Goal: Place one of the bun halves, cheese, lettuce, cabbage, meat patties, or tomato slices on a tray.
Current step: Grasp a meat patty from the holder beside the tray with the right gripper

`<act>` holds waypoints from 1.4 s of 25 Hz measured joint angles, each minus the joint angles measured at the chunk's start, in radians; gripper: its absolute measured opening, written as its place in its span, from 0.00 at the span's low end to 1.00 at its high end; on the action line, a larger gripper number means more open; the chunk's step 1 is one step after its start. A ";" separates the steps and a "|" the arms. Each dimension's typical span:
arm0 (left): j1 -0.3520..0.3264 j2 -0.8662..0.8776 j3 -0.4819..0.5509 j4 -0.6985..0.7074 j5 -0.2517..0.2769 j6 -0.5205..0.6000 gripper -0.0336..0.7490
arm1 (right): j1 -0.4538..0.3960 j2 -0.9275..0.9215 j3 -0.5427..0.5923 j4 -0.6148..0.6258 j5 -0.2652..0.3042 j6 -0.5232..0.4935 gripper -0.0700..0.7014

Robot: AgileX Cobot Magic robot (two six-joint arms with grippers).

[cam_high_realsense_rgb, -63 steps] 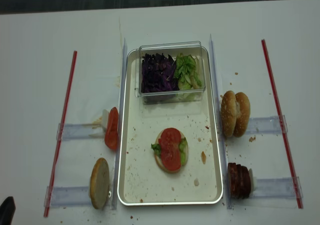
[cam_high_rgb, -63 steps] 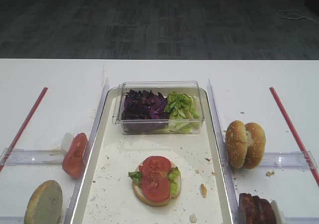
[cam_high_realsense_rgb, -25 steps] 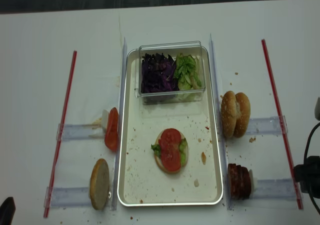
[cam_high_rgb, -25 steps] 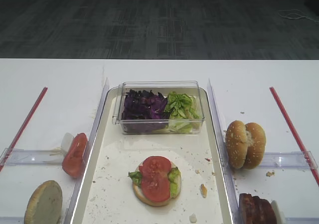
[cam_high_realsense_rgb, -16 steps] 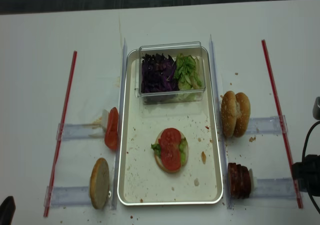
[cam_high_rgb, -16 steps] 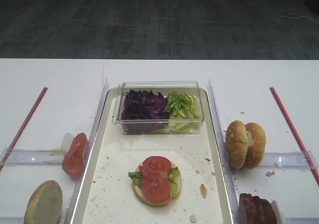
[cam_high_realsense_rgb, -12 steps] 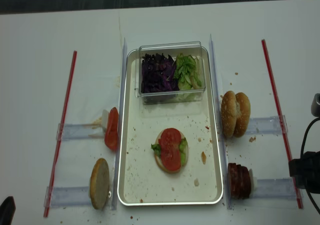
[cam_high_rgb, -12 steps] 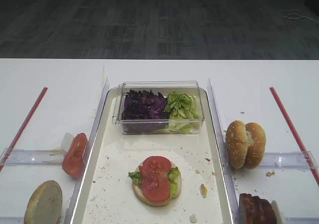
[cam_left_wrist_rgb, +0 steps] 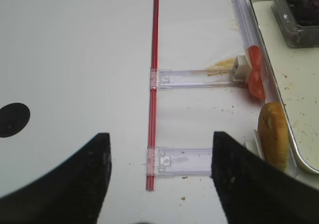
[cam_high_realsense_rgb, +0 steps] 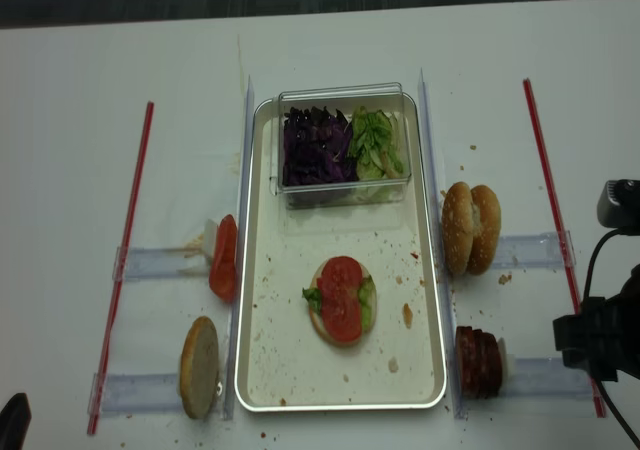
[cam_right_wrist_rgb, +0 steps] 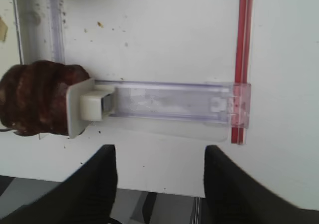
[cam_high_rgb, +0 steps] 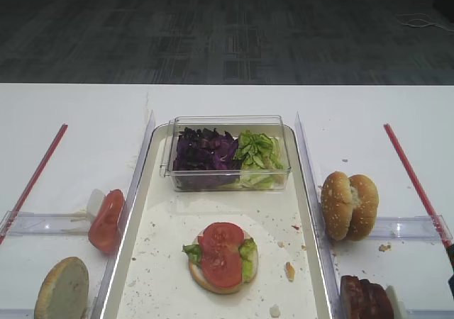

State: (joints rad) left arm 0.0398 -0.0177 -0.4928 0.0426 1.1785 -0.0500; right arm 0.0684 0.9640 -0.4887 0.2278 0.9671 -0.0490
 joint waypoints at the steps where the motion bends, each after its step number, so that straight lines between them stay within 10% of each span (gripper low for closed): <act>1: 0.000 0.000 0.000 0.000 0.000 0.000 0.60 | 0.033 0.000 0.000 0.003 -0.010 0.018 0.66; 19: 0.000 0.000 0.000 0.000 0.000 0.000 0.60 | 0.555 0.257 -0.107 -0.035 -0.171 0.388 0.66; 35: 0.000 0.000 0.000 0.000 0.000 0.000 0.60 | 0.588 0.406 -0.172 -0.013 -0.179 0.394 0.61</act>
State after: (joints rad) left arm 0.0398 -0.0177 -0.4928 0.0426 1.1785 -0.0500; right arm 0.6565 1.3698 -0.6605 0.2148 0.7877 0.3449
